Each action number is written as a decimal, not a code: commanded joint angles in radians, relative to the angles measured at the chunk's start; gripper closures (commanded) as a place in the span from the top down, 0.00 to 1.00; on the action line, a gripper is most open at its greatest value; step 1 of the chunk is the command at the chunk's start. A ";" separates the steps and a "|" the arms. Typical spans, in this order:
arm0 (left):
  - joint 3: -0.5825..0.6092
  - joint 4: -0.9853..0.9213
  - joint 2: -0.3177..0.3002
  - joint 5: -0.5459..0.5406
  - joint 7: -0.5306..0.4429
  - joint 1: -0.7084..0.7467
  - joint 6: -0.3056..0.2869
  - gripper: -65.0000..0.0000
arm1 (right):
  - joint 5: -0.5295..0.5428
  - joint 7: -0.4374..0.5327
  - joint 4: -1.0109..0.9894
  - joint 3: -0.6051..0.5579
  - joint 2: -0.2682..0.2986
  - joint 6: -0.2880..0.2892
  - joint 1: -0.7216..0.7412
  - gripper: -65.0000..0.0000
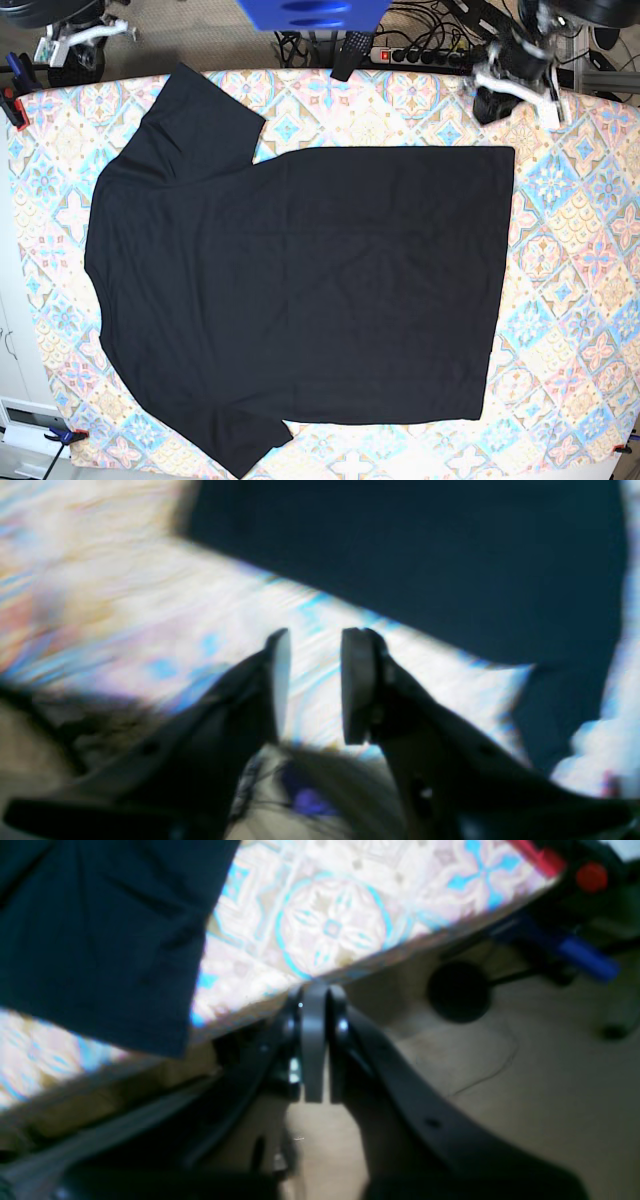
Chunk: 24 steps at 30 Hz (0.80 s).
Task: Fold the T-shirt properly
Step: 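Move both grippers down to the shirt's shoulder corners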
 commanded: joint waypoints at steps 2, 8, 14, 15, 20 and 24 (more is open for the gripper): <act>-0.047 -0.047 -0.009 -0.072 0.038 -0.035 0.006 0.34 | 0.002 0.001 0.018 0.005 0.008 0.002 -0.001 0.00; -0.123 -0.244 -0.009 -0.253 0.134 -0.169 0.006 0.39 | 0.004 -0.011 0.018 0.002 0.008 0.002 0.007 0.00; -0.117 -0.389 -0.009 -0.302 0.160 -0.268 0.005 0.39 | 0.004 -0.011 0.019 0.002 0.008 0.002 0.007 0.00; -0.116 -0.402 -0.008 -0.302 0.160 -0.278 0.005 0.39 | 0.004 -0.011 0.019 0.002 0.008 0.002 0.007 0.00; -0.116 -0.489 0.025 -0.302 0.162 -0.347 0.005 0.39 | 0.004 -0.013 0.019 0.001 0.008 0.002 0.007 0.00; -0.087 -0.514 0.029 -0.297 0.162 -0.390 0.005 0.39 | 0.004 -0.013 0.027 -0.001 0.008 0.002 0.007 0.00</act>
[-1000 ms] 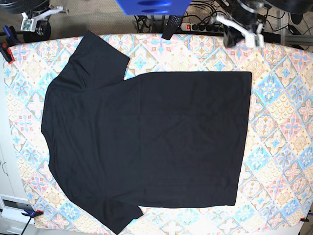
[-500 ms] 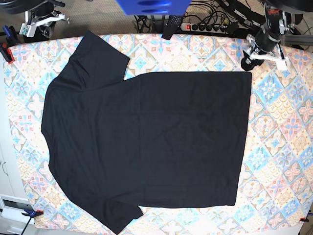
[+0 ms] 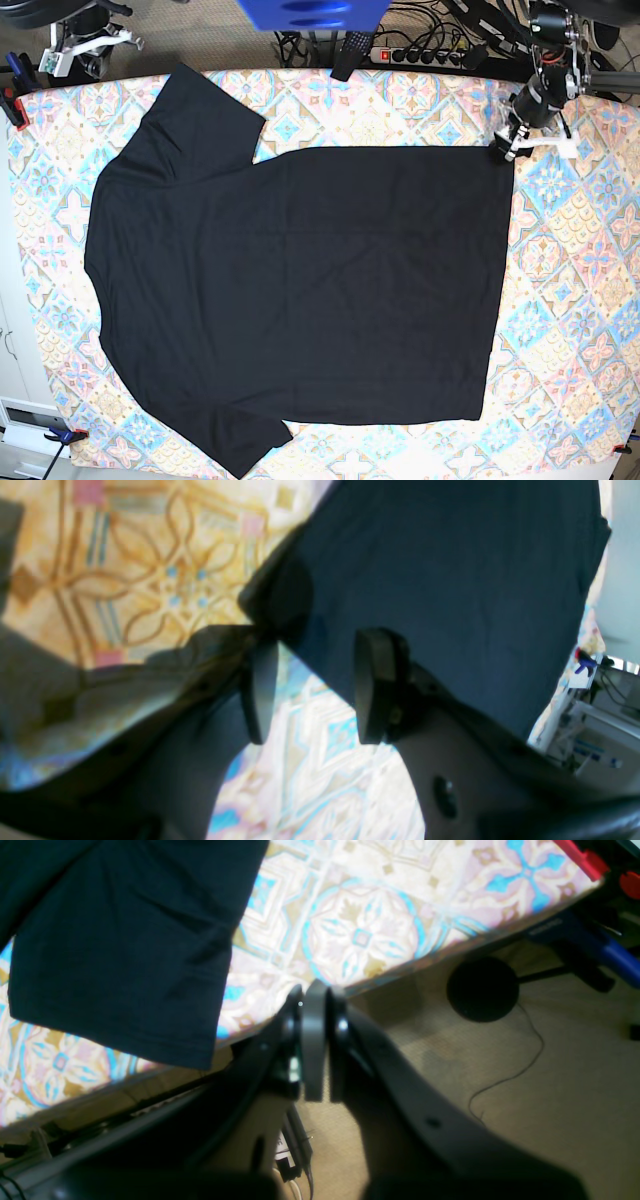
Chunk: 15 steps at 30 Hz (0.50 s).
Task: Fold the T-shirt properly
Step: 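Move both grippers down to the shirt's shoulder corners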
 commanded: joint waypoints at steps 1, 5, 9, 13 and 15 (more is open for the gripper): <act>0.012 0.009 -0.004 -0.005 0.007 -0.011 -0.002 0.38 | 0.004 0.021 0.022 0.004 0.006 0.003 -0.015 0.00; 0.023 0.009 0.011 -0.004 0.007 -0.048 -0.002 0.38 | 0.004 0.021 0.026 0.004 0.006 0.003 -0.014 0.00; 0.023 0.009 0.030 -0.004 0.008 -0.065 -0.002 0.36 | 0.004 0.019 0.024 0.004 0.006 0.003 0.000 0.01; 0.020 0.012 0.030 -0.008 0.059 -0.065 -0.003 0.07 | 0.004 -0.052 0.024 -0.007 0.006 0.003 0.017 0.09; 0.018 0.012 0.030 -0.010 0.087 -0.061 -0.003 0.00 | 0.005 -0.096 0.024 -0.008 0.006 0.003 0.044 0.13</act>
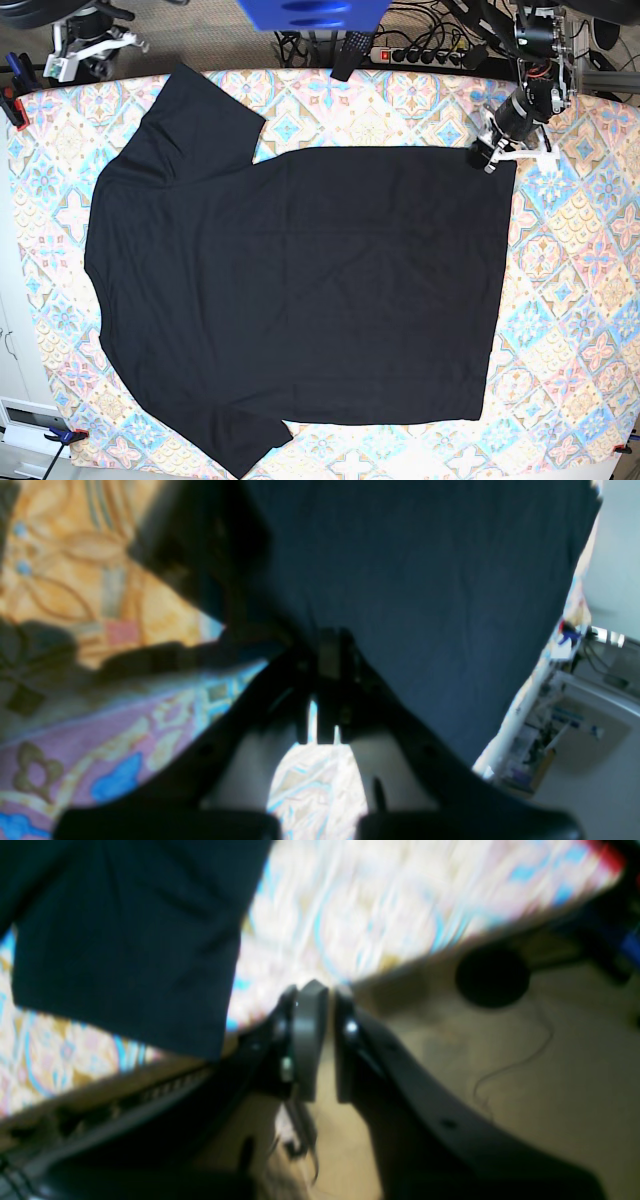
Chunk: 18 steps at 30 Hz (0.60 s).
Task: Fold the T-shirt properly
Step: 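Move both grippers down to the shirt's shoulder corners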
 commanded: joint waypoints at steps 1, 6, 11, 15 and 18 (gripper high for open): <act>-0.007 0.015 -0.011 -0.014 0.011 0.000 -0.010 0.00 | 0.005 0.010 0.014 0.007 0.009 0.002 0.008 0.15; -0.011 0.018 -0.015 -0.014 0.008 0.028 -0.010 0.00 | 0.005 -0.088 0.014 0.007 0.009 0.002 0.074 0.22; -0.011 0.018 -0.015 -0.014 0.008 0.044 -0.010 0.00 | 0.007 -0.198 0.008 0.007 0.009 0.002 0.162 0.32; -0.011 0.018 -0.015 -0.014 0.008 0.054 -0.010 0.00 | 0.007 -0.284 0.004 0.007 0.009 0.004 0.228 0.41; -0.011 0.018 -0.015 -0.014 0.008 0.055 -0.010 0.00 | 0.007 -0.321 0.004 0.007 0.009 0.004 0.260 0.48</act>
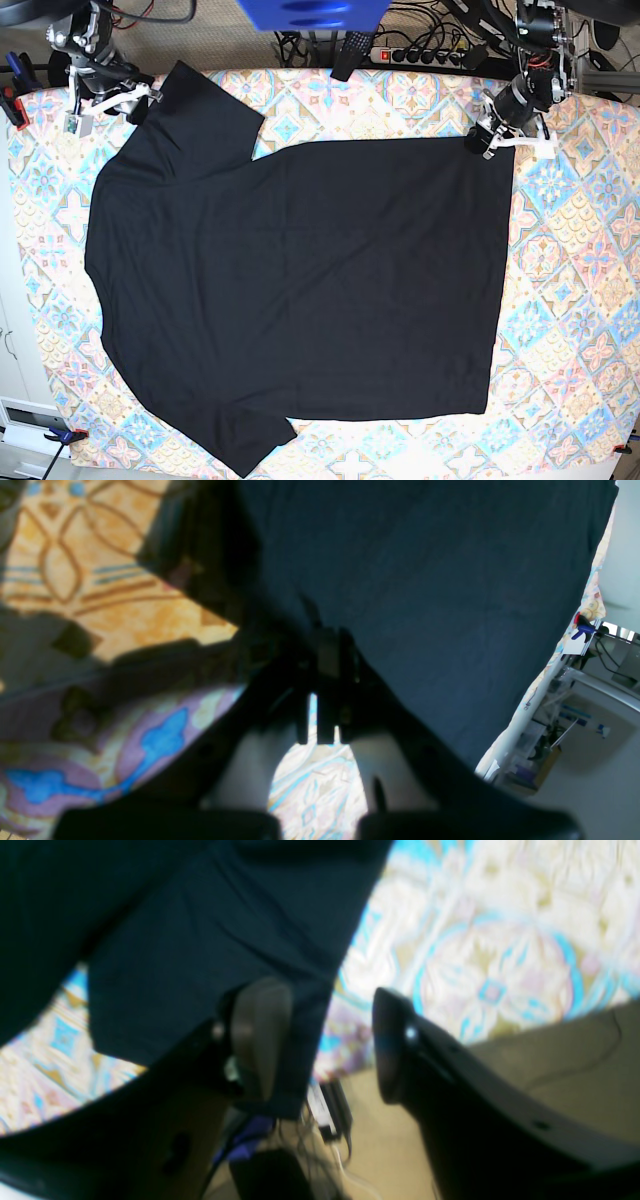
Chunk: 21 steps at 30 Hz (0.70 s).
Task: Fold the T-shirt properly
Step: 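Move both grippers down to the shirt's shoulder corners, then grasp the shoulder corners and drag the shirt toward the robot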
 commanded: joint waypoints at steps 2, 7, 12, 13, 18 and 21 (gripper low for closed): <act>-0.007 0.017 -0.012 -0.011 -0.003 0.003 -0.010 0.00 | 0.004 0.006 0.009 0.007 0.006 0.004 0.028 0.51; -0.007 0.017 -0.026 -0.011 -0.003 0.003 -0.010 0.00 | 0.004 -0.022 -0.076 0.007 0.004 0.004 0.076 0.52; -0.009 0.017 -0.026 -0.011 -0.003 0.003 -0.010 0.00 | 0.004 -0.019 -0.182 0.007 0.003 0.034 0.109 0.52; -0.009 0.017 -0.026 -0.011 -0.003 0.003 -0.010 0.00 | 0.004 -0.019 -0.200 0.007 0.003 0.058 0.114 0.52; -0.030 0.017 -0.026 -0.011 0.002 0.003 -0.010 0.00 | 0.004 -0.011 -0.274 0.009 -0.011 0.196 0.116 0.52; -0.033 0.017 -0.026 -0.011 0.004 0.003 -0.010 0.00 | 0.004 -0.016 -0.284 0.015 -0.039 0.258 0.116 0.52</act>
